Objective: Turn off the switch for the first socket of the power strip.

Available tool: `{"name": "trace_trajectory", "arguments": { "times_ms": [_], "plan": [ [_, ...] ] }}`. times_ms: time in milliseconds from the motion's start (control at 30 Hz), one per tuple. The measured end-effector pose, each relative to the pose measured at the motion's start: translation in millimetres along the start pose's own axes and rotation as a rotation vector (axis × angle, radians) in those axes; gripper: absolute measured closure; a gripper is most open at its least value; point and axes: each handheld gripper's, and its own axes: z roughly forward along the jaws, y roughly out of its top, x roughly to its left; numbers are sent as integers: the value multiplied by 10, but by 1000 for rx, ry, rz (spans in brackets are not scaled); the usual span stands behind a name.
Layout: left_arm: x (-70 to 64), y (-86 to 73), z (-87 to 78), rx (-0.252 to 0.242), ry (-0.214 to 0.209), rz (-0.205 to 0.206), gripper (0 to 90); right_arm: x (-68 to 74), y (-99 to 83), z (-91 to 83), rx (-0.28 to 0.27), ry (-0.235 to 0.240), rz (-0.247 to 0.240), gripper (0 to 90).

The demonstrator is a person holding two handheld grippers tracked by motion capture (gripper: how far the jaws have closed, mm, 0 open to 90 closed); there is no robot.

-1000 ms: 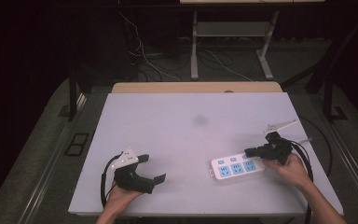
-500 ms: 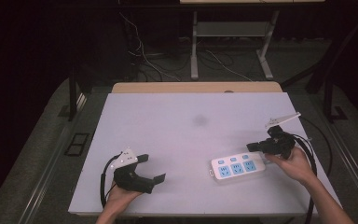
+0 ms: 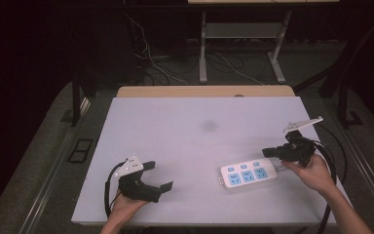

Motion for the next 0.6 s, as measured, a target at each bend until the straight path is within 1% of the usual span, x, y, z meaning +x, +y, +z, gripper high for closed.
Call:
{"name": "trace_trajectory", "arguments": {
  "times_ms": [67, 100, 133, 233, 267, 333, 367, 400, 433, 467, 500, 533, 600],
  "plan": [
    [1, 0, 0, -1, 0, 0, 0, 5, -10, -38, -12, -9, 15, 812],
    [1, 1, -1, -1, -1, -1, 0, 13, -22, -86, -32, -22, 32, 745],
    [1, 1, -2, -2, -1, -1, 0, 15, -27, -111, -42, -30, 38, 698],
    [2, 2, -6, -4, 0, -1, 0, 39, -49, -174, -72, -64, 54, 515],
    [2, 2, -6, -4, 0, -1, 0, 39, -49, -174, -72, -64, 54, 515],
    [2, 2, -7, -4, 0, -2, 0, 50, -70, -201, -81, -85, 73, 405],
    [1, 2, -7, -3, 0, -1, 0, 58, -85, -213, -86, -93, 73, 345],
    [1, 2, -6, -3, 0, -2, 0, 81, -117, -232, -98, -100, 77, 232],
    [0, 2, -6, -4, 0, -1, 0, 81, -117, -232, -98, -100, 77, 232],
    [0, 1, -7, -4, 0, -1, 0, 106, -149, -249, -118, -101, 85, 172],
    [1, 1, -7, -4, 0, -2, 0, 106, -149, -249, -118, -101, 85, 119],
    [2, 1, -7, -4, 1, -2, 0, 116, -166, -259, -129, -95, 90, 105],
    [2, 1, -7, -3, 1, -3, 0, 138, -199, -269, -136, -105, 98, 7]
  ]
}}
